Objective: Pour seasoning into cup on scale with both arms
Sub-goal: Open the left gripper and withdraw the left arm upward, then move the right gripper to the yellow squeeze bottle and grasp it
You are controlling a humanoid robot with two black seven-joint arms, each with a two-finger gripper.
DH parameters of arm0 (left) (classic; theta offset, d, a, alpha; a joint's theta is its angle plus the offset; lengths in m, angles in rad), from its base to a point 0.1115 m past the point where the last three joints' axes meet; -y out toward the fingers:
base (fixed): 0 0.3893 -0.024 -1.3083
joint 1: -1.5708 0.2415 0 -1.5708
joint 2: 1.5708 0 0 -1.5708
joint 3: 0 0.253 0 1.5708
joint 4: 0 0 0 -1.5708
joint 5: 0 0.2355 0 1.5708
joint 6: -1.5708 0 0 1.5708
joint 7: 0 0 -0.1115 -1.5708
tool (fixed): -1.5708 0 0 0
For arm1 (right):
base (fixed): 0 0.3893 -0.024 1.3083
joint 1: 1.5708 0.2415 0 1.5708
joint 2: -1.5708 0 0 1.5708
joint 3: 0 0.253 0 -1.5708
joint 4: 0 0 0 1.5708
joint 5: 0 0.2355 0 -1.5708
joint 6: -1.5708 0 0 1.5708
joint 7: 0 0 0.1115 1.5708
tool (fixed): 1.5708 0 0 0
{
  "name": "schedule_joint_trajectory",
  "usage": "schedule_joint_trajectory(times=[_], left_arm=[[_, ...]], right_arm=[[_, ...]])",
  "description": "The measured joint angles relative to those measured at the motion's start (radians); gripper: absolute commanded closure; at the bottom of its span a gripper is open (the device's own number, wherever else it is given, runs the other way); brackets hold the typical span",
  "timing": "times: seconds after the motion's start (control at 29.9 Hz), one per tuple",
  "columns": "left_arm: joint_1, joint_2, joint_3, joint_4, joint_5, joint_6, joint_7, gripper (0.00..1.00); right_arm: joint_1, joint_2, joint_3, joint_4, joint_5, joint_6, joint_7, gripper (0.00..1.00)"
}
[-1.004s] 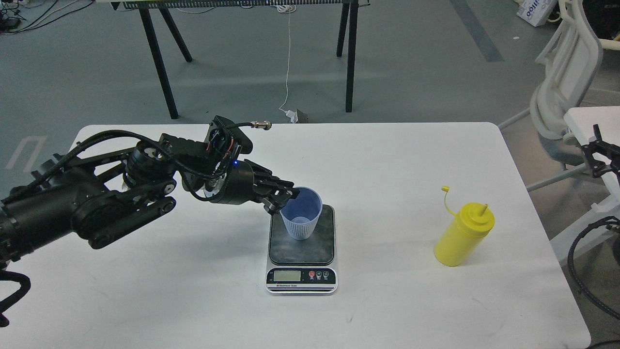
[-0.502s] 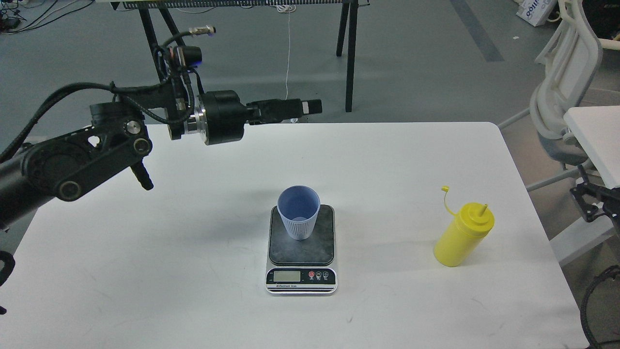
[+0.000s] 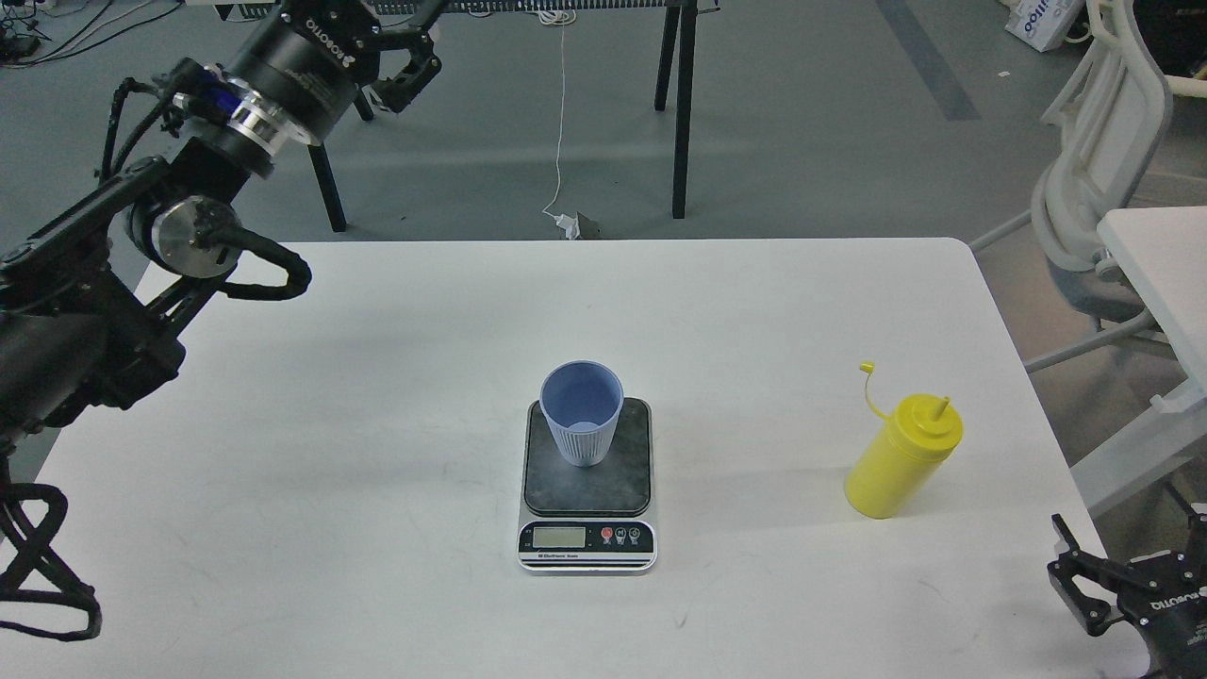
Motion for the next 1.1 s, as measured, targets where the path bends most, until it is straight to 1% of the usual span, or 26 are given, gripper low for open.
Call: schedule_joint_trajectory(times=[0.13, 0.27, 0.33, 0.47, 0.57, 0.64, 0.84, 1.1], left_arm=[[0.065, 0.039, -0.098, 0.014, -0.102, 0.001, 0.01, 0.0], [0.105, 0.063, -0.141, 0.015, -0.114, 0.001, 0.046, 0.0], [0.119, 0.074, -0.146, 0.015, -0.116, 0.001, 0.064, 0.0], [0.129, 0.08, -0.152, 0.015, -0.121, 0.003, 0.085, 0.0], [0.135, 0.081, -0.162, 0.015, -0.122, 0.005, 0.119, 0.0], [0.144, 0.081, -0.169, 0.015, -0.123, 0.006, 0.132, 0.01], [0.155, 0.094, -0.198, 0.015, -0.124, 0.005, 0.139, 0.0], [0.159, 0.122, -0.2, 0.015, -0.124, 0.003, 0.139, 0.0]], right_arm=[[-0.067, 0.014, -0.033, 0.059, -0.003, 0.0, 0.0, 0.01], [-0.049, 0.07, -0.069, 0.068, -0.007, 0.0, 0.0, 0.01], [-0.002, 0.1, -0.085, 0.057, -0.013, 0.0, 0.0, 0.01], [0.095, 0.181, -0.153, 0.031, -0.033, 0.0, -0.001, 0.01], [0.178, 0.249, -0.199, -0.002, -0.054, 0.0, -0.001, 0.01], [0.225, 0.282, -0.212, -0.028, -0.068, 0.0, -0.001, 0.01], [0.306, 0.313, -0.263, -0.051, -0.079, 0.0, -0.01, 0.03], [0.299, 0.315, -0.259, -0.051, -0.074, 0.0, -0.004, 0.03]])
